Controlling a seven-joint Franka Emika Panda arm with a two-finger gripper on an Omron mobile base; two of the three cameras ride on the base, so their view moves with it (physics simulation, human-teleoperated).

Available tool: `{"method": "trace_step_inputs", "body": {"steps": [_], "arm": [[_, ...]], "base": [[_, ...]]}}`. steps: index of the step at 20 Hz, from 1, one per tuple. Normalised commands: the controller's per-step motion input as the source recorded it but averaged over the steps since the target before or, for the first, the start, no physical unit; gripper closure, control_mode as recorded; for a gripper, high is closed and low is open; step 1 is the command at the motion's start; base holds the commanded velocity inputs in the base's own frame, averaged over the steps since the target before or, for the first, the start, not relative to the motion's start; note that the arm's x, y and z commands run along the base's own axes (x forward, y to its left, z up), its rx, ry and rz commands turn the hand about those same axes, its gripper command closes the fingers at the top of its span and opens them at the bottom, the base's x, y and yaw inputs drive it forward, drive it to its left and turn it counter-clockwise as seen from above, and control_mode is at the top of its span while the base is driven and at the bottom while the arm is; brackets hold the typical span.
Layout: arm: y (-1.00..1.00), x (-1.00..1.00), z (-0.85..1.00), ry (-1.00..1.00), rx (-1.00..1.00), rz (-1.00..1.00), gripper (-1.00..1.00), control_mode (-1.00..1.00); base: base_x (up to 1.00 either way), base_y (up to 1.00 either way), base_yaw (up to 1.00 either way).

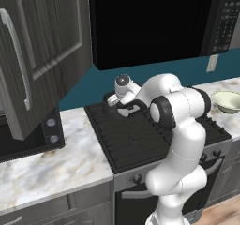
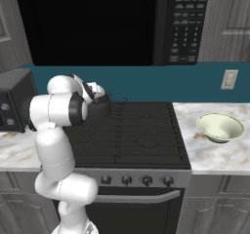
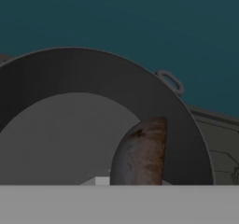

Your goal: Open the cabinet and move the ladle to the pot. Then close the cabinet.

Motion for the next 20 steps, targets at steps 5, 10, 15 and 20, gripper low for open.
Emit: {"method": "trace_step_inputs", "body": {"steps": [5,10,15,20], "arm": [[0.11,0.15,-0.17,0.00,0.00,-0.02,1.00,-1.00],[0.09,0.15,-0.15,0.00,0.00,-0.01,1.00,-1.00],[0.03,0.10,-0.12,0.00,0.00,-0.02,1.00,-1.00],[0.00,0.00,-0.20,0.01,0.00,-0.03,-1.00,-1.00]], "base": [[0.00,0.00,0.00],[0.00,0.00,0.00],[0.00,0.00,0.00],[0.00,0.00,0.00]]}}
